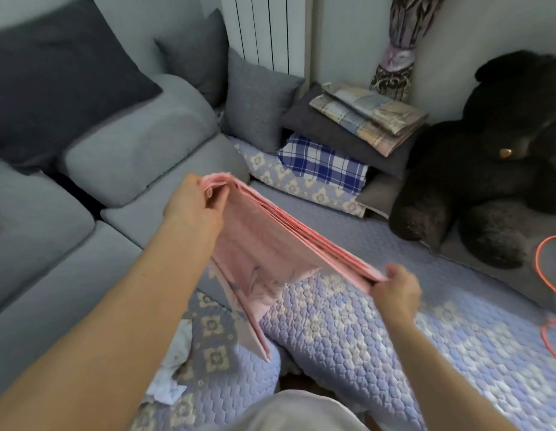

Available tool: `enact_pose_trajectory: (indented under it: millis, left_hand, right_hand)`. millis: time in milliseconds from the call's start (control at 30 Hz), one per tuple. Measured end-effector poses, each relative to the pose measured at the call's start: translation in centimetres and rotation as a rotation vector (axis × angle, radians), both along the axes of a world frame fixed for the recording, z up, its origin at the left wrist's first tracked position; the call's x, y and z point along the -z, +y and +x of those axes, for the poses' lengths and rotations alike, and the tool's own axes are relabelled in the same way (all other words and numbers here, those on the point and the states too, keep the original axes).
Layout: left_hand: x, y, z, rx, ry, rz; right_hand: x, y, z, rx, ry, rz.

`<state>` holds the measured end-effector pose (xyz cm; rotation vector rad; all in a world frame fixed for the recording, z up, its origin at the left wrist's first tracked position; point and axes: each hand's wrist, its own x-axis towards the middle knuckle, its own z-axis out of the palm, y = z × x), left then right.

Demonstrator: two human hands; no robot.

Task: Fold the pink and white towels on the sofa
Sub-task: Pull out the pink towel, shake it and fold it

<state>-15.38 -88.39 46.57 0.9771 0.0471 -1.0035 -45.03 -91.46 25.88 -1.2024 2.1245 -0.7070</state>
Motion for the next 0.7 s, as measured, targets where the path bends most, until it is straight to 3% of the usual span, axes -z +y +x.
enact_pose_trajectory:
  millis: [67, 100, 200, 367, 533, 633, 700]
  left_hand:
    - [2.1, 1.2, 2.1, 0.083, 0.010, 0.076]
    - [3.0, 1.4, 3.4, 0.019, 0.081, 0.042]
    - [3.9, 1.7, 5.8, -0.081, 0.028, 0.171]
    - [0.4, 2.3, 11.2, 0.113, -0.227, 0.339]
    - [-2.1, 4.9, 17.6, 0.372, -0.508, 0.666]
    - [0.2, 8.4, 19.1, 0.560, -0.516, 0.950]
    - [3.6, 10.5, 18.3, 0.636, -0.436, 1.018]
  right_hand:
    - [-2.6, -2.2, -3.0, 0.041, -0.041, 0.071]
    - [-4.0, -3.0, -3.9, 0.064, -0.118, 0.117]
    - [-7.9, -4.8, -3.9, 0.052, -0.249, 0.117]
    - [-17.2, -8.0, 0.2, -0.028, -0.380, -0.123]
    - [-26.1, -6.7, 6.3, -0.237, -0.325, -0.607]
    - [-28.1, -5.4, 9.6, -0.388, -0.322, -0.554]
    - [-28.1, -5.0, 10.7, -0.434, -0.291, -0.562]
